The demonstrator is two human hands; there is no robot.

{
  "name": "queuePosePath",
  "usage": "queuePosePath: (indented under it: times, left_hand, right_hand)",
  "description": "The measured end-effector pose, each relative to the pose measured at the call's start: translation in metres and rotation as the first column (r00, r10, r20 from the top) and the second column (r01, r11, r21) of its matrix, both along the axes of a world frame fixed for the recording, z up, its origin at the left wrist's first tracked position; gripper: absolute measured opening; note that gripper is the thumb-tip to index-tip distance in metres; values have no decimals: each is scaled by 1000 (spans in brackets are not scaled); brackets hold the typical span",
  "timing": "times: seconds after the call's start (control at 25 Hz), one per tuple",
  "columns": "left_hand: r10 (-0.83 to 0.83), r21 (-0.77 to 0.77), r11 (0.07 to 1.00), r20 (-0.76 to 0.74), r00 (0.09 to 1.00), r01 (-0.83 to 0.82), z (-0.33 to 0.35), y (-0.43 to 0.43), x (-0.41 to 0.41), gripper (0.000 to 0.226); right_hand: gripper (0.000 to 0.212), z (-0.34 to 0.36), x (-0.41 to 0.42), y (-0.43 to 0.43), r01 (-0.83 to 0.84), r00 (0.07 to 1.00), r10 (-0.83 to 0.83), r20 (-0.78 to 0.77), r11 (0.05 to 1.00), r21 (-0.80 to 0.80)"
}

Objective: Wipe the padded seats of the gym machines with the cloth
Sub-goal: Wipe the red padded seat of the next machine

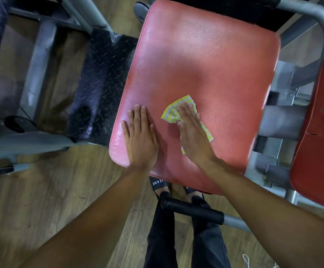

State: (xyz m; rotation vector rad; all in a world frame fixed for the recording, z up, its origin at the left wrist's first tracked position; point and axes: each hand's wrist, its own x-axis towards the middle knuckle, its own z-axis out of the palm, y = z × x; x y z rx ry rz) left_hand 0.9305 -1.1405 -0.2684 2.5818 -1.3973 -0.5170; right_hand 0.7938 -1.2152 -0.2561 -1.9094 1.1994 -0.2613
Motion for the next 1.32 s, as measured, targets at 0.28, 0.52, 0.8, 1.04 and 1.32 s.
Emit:
queuePosePath:
  times: [0.28,0.52,0.8,1.04,1.32]
  left_hand:
    - [-16,-47,999,-83,996,12,83,-23,22,43]
    - [98,-125,987,-39,994,-102,191,-15,40,36]
    - [321,-248,919,22,947,-306,307,67,56,32]
    - [546,-300,807,52,836,-508,380,202,72,29]
    - [799,-368,570,42,599,-735,425,420,87,26]
  right_hand:
    - [24,91,1,-35,171,551,-819,162,301,938]
    - [24,198,14,-37,-201,645,-707,290,208,957]
    - [33,300,58,8,-311,850,-283,445,413,856]
    - [25,354,111,108,-415,894,14,447,399,818]
    - [38,403,184,289,-564,802,399,445,262,783]
